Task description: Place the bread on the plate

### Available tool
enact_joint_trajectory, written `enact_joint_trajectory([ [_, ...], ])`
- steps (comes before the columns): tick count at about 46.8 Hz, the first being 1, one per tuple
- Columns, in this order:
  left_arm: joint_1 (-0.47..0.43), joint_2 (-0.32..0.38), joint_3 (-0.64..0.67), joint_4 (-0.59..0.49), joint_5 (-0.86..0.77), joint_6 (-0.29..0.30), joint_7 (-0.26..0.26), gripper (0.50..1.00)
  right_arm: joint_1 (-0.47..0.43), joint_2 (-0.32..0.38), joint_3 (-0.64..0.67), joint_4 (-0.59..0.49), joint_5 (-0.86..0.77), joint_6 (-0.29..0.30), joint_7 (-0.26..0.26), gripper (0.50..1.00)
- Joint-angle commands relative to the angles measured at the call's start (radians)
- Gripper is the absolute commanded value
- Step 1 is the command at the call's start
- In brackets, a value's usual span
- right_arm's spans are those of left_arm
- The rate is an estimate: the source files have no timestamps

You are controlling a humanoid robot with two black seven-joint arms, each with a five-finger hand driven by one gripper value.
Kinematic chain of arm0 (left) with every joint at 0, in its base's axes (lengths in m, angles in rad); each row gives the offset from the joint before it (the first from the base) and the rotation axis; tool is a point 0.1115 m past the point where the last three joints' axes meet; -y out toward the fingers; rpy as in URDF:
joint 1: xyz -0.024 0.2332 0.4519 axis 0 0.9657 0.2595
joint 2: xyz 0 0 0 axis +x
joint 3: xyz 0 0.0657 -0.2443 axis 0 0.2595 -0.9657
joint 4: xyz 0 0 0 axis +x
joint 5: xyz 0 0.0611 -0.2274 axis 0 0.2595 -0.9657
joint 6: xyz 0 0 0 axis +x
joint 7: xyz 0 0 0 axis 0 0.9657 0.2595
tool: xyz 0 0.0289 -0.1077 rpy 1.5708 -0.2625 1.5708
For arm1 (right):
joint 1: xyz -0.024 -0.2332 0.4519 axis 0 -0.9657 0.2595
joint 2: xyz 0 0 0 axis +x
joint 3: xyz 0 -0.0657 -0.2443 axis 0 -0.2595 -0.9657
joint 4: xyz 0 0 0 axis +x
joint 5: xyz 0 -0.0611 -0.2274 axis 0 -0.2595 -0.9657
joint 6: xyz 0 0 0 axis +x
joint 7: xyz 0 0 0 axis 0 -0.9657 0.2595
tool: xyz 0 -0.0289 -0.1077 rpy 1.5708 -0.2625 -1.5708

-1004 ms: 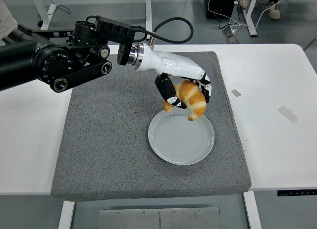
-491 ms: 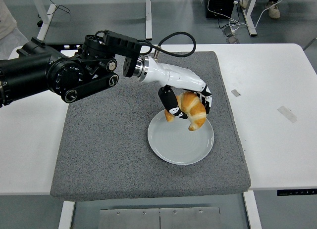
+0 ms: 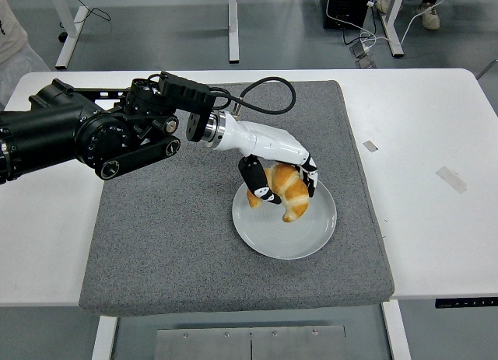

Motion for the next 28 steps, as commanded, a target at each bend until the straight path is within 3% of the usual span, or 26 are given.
enact_joint_trajectory([
  [1,0.011,0.000,0.000,0.000,0.000,0.003,0.000,0.525,-0.001,0.000,0.000,0.000,0.000,0.000,0.000,1.000],
  [28,0.088,-0.039,0.001,0.070,0.029,0.052,0.000,0.525,-0.003,0.000,0.000,0.000,0.000,0.000,0.000,1.000],
])
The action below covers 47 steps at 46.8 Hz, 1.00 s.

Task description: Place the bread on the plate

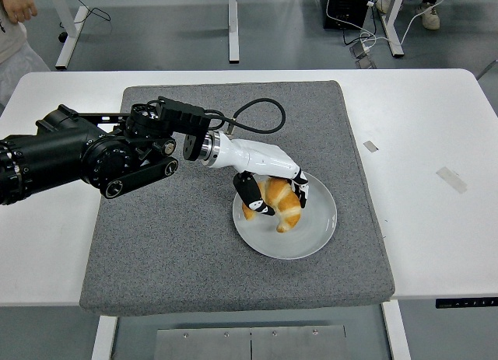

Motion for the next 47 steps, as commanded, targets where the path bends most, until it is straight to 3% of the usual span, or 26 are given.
enact_joint_trajectory([
  [1,0.007,-0.016,0.001,0.013,-0.001,0.002,0.000,0.527,0.000,0.000,0.000,0.000,0.000,0.000,0.000,1.000],
  [47,0.030,-0.050,0.050,0.064,-0.001,0.031,0.000,0.537,-0.001,0.000,0.000,0.000,0.000,0.000,0.000,1.000],
])
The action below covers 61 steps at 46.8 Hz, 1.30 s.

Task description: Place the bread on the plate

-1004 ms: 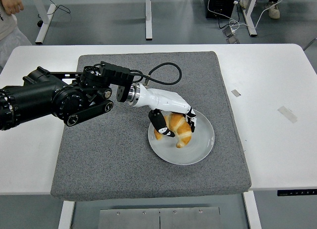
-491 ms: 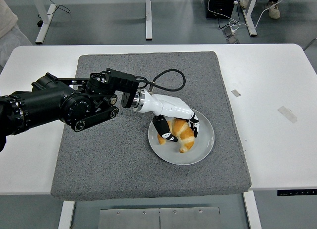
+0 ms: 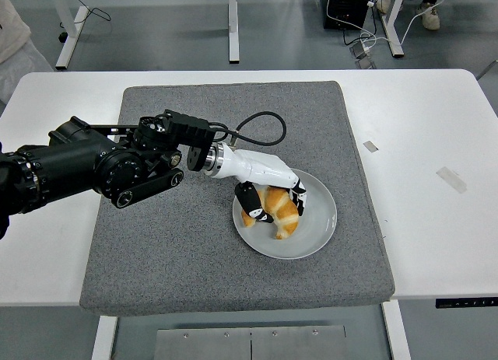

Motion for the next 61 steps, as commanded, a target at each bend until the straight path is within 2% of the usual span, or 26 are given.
enact_joint_trajectory([
  [1,0.001,0.000,0.002,0.000,-0.001,0.008,0.000,0.537,0.000,0.000,0.000,0.000,0.000,0.000,0.000,1.000],
  [9,0.001,0.000,0.002,0.000,-0.001,0.011,0.000,0.543,0.000,0.000,0.000,0.000,0.000,0.000,0.000,1.000],
  [14,0.001,-0.001,0.001,0.005,-0.001,0.013,0.000,0.595,0.000,0.000,0.000,0.000,-0.001,0.000,0.000,1.000],
  [22,0.003,-0.012,-0.004,0.006,-0.010,0.050,0.000,0.819,0.000,0.000,0.000,0.000,0.000,0.000,0.000,1.000],
  [28,0.006,-0.012,-0.010,0.005,-0.018,0.060,0.000,0.955,0.000,0.000,0.000,0.000,0.000,0.000,0.000,1.000],
  [43,0.003,-0.011,-0.022,0.005,-0.079,0.086,0.000,0.971,0.000,0.000,0.000,0.000,0.000,0.000,0.000,1.000],
  [53,-0.014,0.005,-0.096,0.006,-0.277,0.096,0.000,0.978,-0.002,0.000,0.000,0.000,0.000,0.000,0.000,1.000],
  [61,-0.019,0.061,-0.128,0.008,-0.504,0.085,0.000,0.993,-0.002,0.000,-0.002,0.000,0.000,0.000,0.000,1.000],
])
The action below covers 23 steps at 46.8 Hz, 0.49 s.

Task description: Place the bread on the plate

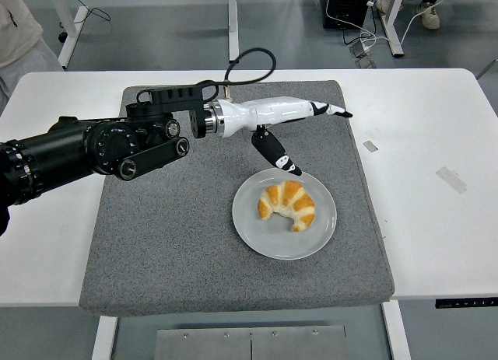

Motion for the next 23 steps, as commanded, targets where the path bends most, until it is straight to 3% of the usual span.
enact_joint_trajectory([
  [1,0.003,0.033,-0.003,0.001,-0.118,-0.007,0.000,0.996,0.000,0.000,0.000,0.000,0.000,0.000,0.000,1.000],
  [13,0.058,0.171,-0.058,0.003,-0.547,-0.088,0.003,1.000,0.000,0.000,0.000,0.000,0.000,0.000,0.000,1.000],
  [23,0.194,0.262,-0.261,0.003,-0.744,-0.099,0.146,0.999,0.000,0.000,0.001,0.003,0.000,0.000,0.000,1.000],
])
